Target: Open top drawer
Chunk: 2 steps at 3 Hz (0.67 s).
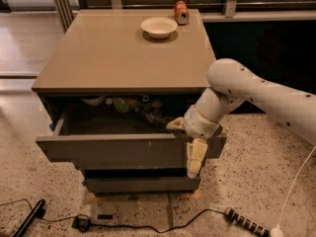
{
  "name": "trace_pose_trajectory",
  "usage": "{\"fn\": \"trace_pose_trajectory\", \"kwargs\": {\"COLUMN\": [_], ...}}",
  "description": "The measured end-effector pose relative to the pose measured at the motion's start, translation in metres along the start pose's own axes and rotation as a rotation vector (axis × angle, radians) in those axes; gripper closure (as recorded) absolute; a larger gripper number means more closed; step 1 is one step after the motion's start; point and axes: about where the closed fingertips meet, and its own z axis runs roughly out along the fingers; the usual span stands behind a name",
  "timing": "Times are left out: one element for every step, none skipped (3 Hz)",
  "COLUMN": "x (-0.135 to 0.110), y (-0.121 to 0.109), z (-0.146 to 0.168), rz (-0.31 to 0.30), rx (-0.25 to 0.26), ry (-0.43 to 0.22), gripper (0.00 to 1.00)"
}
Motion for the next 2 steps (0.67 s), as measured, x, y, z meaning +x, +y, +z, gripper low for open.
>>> {"fn": "trace_pose_trajectory", "kwargs": {"x": [0.005,0.01], "y": [0.021,0.039], "z": [0.014,0.022], "rz": [-0.027,-0.049], "rx": [-0.031,-0.044], "ry": [-0.02,-0.025], "gripper": [0.0,0.0]}}
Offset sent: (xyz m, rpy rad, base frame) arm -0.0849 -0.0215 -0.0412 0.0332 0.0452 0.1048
